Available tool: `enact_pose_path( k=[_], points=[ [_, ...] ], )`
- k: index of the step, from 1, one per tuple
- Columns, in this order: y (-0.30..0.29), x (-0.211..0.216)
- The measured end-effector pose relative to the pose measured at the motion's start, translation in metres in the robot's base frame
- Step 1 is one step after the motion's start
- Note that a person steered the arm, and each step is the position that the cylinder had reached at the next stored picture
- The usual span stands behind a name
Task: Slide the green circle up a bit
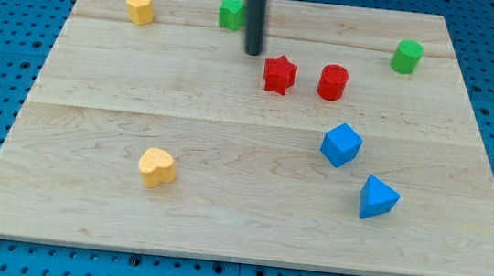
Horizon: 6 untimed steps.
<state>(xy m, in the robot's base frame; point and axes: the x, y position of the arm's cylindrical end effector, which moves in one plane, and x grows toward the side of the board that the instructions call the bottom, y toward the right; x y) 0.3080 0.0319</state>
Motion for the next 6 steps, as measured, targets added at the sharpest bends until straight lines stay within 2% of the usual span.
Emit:
enact_pose_path(
  k=[1, 2, 3, 5, 6],
  points=[
    [0.108, 0.003],
    [0.158, 0.043],
    [0.202, 0.009],
    [0.162, -0.041],
    [0.183, -0.049]
  ],
)
